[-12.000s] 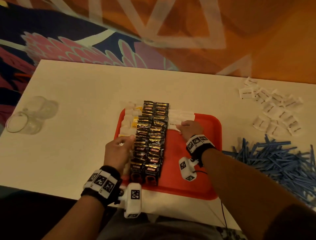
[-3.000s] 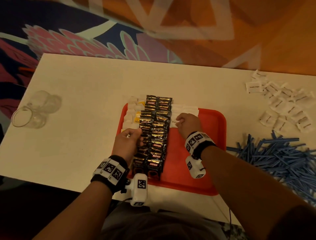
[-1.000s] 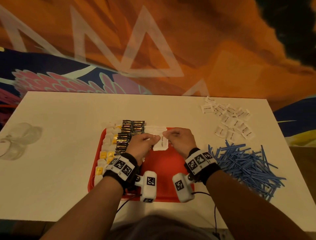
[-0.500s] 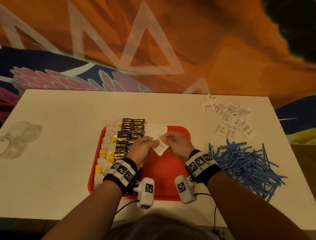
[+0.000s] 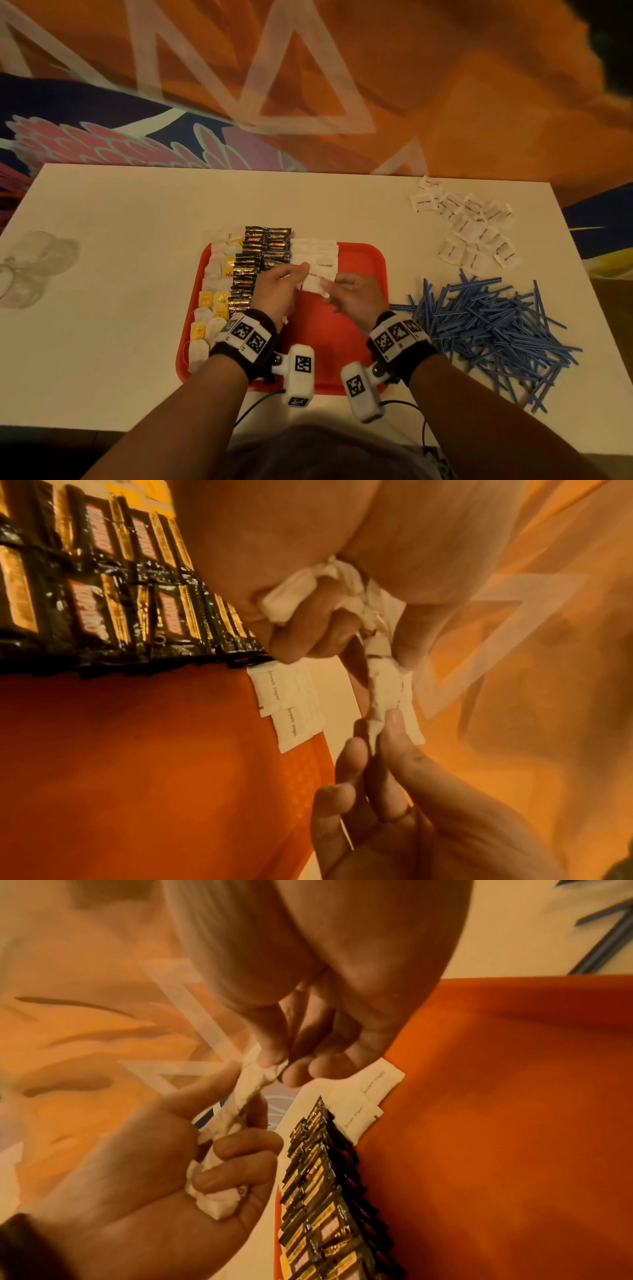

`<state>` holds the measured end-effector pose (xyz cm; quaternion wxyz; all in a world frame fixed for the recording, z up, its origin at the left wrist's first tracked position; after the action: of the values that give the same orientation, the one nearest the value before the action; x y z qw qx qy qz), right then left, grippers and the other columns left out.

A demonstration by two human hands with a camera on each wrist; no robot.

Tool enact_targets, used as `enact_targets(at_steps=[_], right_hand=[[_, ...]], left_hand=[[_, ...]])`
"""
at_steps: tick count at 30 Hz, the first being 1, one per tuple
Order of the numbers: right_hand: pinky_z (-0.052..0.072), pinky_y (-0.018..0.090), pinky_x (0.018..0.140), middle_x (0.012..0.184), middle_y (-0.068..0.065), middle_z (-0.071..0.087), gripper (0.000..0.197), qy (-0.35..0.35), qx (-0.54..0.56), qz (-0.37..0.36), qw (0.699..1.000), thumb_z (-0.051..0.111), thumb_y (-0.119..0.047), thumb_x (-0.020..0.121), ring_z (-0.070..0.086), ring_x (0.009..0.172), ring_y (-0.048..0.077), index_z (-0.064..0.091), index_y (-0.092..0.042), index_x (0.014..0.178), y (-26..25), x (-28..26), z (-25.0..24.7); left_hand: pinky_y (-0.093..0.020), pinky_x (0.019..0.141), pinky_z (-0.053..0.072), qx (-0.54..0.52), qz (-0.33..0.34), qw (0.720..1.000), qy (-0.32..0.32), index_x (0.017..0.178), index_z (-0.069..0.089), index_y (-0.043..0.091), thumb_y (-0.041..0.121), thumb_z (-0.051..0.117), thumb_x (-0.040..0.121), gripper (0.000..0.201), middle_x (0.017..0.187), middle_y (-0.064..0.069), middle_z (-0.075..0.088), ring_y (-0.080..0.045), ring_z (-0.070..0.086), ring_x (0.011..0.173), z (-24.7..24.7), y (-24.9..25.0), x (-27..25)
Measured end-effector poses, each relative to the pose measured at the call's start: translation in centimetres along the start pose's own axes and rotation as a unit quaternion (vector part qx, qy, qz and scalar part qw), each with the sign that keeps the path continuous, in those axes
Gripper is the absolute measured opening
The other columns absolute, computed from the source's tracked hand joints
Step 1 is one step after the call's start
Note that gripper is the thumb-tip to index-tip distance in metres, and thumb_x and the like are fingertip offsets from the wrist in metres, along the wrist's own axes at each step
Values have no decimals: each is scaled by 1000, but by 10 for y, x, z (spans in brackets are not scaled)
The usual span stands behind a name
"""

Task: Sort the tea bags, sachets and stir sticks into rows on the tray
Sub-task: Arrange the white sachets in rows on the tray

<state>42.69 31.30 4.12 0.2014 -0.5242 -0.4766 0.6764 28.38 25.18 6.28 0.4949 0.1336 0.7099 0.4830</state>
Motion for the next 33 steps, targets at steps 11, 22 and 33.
enact_targets(at_steps=[11,22,33], right_hand=[[46,9,52,83,1,72,26,24,-209,21,977,70,-23,89,63,60,-2,70,-8,110,14,53,-17],[50,30,93,100,2,72,29,70,-321,69,942,69,-33,89,66,97,17,70,-12,109,27,100,-12],[41,22,57,77,-2,57,20,128,-368,-30,921,74,-23,82,54,70,14,55,-15,83,24,99,-6]], left_hand=[[-22,42,30,37,-41,995,80,90,73,15,30,62,96,20,77,0,66,-8,39,44,-27,-18,18],[-24,47,40,4,-56,994,90,86,70,15,26,63,96,17,74,1,64,-8,53,51,-60,-25,23],[-17,35,30,2,-60,995,84,91,69,13,22,61,97,14,74,-1,60,-2,40,37,-60,-19,27]])
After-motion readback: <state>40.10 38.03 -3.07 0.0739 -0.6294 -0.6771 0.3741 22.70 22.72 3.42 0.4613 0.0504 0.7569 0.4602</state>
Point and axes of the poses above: each hand's wrist, its own x-axis towards the middle knuckle, its own z-axis out of the palm, y = z × x, the point moved 2 cm from there along x, towards the middle knuckle
